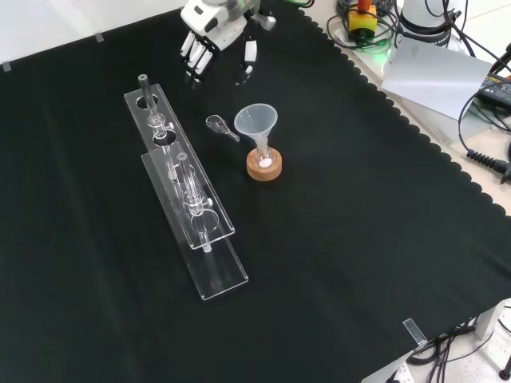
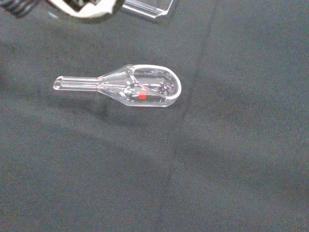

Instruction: Remove the funnel from the round-bottom flask.

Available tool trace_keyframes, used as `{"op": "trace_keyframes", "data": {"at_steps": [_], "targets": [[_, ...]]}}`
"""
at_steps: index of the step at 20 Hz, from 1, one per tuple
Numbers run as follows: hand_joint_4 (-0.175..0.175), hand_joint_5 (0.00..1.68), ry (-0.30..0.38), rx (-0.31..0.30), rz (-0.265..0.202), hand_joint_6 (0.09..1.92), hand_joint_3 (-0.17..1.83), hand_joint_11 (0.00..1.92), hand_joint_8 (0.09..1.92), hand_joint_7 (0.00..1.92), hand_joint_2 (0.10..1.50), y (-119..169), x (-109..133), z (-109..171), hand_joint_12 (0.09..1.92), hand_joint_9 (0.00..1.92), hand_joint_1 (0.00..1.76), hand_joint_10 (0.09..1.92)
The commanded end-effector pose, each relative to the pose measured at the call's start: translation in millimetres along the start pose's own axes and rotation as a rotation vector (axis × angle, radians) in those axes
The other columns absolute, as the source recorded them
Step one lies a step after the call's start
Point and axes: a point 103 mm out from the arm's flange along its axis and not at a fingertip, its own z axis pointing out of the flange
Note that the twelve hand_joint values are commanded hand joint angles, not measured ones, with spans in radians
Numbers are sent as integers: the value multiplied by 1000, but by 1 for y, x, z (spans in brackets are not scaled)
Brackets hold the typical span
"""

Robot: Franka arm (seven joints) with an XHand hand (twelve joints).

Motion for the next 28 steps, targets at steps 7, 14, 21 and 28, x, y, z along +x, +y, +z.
{"op": "trace_keyframes", "data": {"at_steps": [7,14,21,28], "targets": [[-27,426,-23,-33,-23,495,550,475,723,393,704,-26,30,-34,1281,733,773,607],[-27,410,9,-32,-100,480,545,478,717,406,694,-34,48,-62,1281,738,737,602],[-33,324,35,51,-192,229,472,506,700,350,663,-33,69,-76,1318,677,598,596],[-30,223,28,77,-241,87,366,466,682,179,666,-27,90,-81,1366,473,530,646]]}}
